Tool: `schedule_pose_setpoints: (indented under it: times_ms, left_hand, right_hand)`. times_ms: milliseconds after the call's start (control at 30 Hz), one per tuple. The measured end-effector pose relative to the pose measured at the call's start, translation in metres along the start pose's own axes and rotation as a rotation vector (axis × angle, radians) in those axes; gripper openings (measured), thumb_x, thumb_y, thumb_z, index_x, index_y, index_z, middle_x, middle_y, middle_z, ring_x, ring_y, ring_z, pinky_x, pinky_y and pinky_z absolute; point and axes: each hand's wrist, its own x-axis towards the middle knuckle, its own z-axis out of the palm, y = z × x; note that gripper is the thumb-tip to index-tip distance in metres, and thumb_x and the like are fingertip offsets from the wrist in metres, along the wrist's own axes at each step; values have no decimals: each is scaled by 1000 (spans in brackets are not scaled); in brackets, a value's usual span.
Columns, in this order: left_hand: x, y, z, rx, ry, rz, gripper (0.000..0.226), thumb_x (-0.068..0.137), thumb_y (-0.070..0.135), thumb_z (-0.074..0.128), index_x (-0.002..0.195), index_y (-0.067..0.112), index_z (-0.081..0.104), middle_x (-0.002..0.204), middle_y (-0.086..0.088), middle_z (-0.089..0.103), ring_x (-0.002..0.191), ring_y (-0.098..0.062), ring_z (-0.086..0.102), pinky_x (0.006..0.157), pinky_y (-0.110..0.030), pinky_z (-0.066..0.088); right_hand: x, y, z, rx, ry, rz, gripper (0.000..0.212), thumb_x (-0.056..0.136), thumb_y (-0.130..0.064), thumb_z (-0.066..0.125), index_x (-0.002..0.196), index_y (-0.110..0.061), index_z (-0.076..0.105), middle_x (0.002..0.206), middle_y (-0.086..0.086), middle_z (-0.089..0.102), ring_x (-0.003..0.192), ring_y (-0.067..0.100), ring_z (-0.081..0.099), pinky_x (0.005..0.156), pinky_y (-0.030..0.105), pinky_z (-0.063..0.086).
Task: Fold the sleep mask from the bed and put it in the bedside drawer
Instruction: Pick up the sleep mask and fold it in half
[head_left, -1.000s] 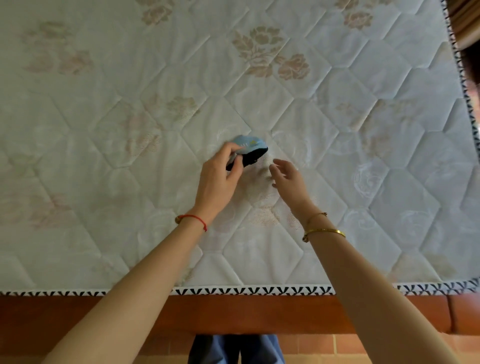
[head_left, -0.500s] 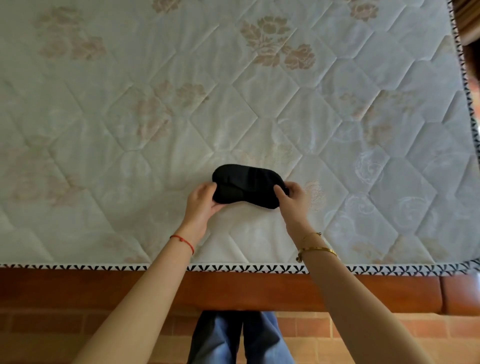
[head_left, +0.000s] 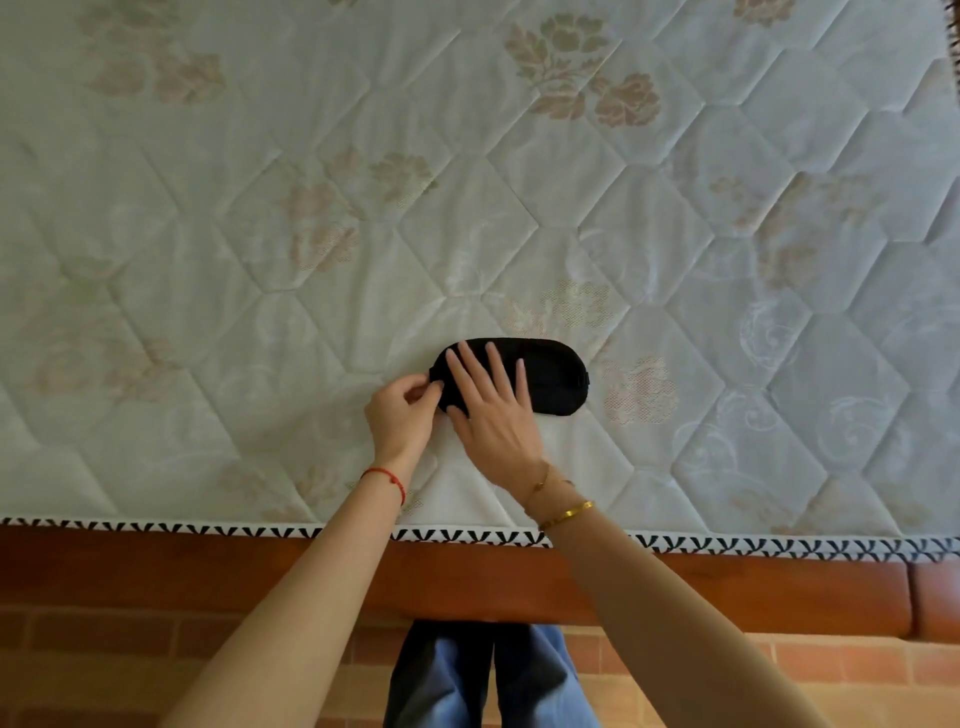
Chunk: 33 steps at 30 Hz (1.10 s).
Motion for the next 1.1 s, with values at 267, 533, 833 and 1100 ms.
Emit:
schedule_pose_setpoints:
  times_ms: [267,533,833,1100]
  left_hand:
    - [1,-4,1,-196,4,-185,30,86,15,66,114,4,66,95,-7,68,73,-19,68,50,-8,50]
    - [-2,3,3,-280,-28,-240,20,84,18,63,101,11,70,95,-6,70,91,-24,68,74,-25,58]
    - [-25,27,14,-540,-238,-187,6,76,22,62,79,21,67,78,7,73,79,-9,69,82,-35,54]
    - [-51,47,41,-367,-395,-7,26,76,23,58,97,26,73,108,8,72,105,-10,65,98,-32,50]
  right_hand:
    - [-20,38,11,-138,49,59,60,101,-41,23,153,-17,3,162,1,7,149,23,2,121,47,7]
    - [-30,69,-10,-108,262,294,47,98,-24,47,143,-11,41,150,16,38,140,37,32,114,49,30]
    - [-28,61,-26,263,368,216,25,83,-6,57,107,-11,59,96,4,61,86,21,52,74,35,47]
    - [-28,52,-38,1083,375,520,30,91,-25,36,96,-31,65,90,-10,69,84,5,64,73,24,52]
